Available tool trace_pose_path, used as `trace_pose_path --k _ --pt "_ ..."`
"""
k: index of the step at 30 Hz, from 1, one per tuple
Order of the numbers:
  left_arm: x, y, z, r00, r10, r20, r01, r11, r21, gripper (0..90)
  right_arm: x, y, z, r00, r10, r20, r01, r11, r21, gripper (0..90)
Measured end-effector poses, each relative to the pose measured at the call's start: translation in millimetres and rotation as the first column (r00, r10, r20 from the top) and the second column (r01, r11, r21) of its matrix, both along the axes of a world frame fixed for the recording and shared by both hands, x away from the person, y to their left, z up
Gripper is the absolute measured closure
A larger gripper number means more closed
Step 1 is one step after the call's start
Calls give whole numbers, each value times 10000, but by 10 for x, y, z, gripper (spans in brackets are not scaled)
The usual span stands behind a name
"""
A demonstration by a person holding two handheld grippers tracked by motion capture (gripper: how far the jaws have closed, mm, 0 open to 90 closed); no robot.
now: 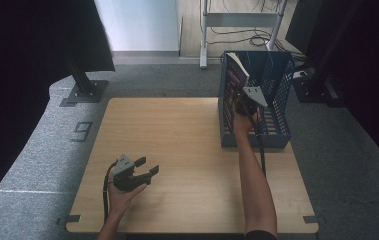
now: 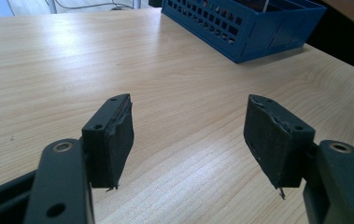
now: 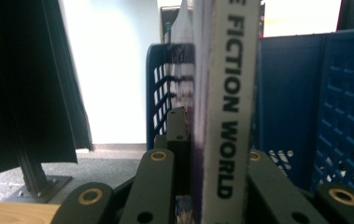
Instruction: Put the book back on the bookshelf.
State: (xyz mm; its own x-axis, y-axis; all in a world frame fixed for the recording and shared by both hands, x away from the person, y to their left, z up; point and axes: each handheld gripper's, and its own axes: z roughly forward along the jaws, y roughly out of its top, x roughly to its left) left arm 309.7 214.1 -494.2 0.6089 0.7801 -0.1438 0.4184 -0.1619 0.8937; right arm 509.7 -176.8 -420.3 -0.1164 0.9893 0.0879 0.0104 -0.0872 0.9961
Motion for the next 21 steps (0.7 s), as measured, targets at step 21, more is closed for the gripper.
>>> trace_pose_path --k 21 --pt "-17 0 33 10000 -5 68 5 10000 -68 334 -228 84 -170 9945 416 -963 -470 9974 -538 790"
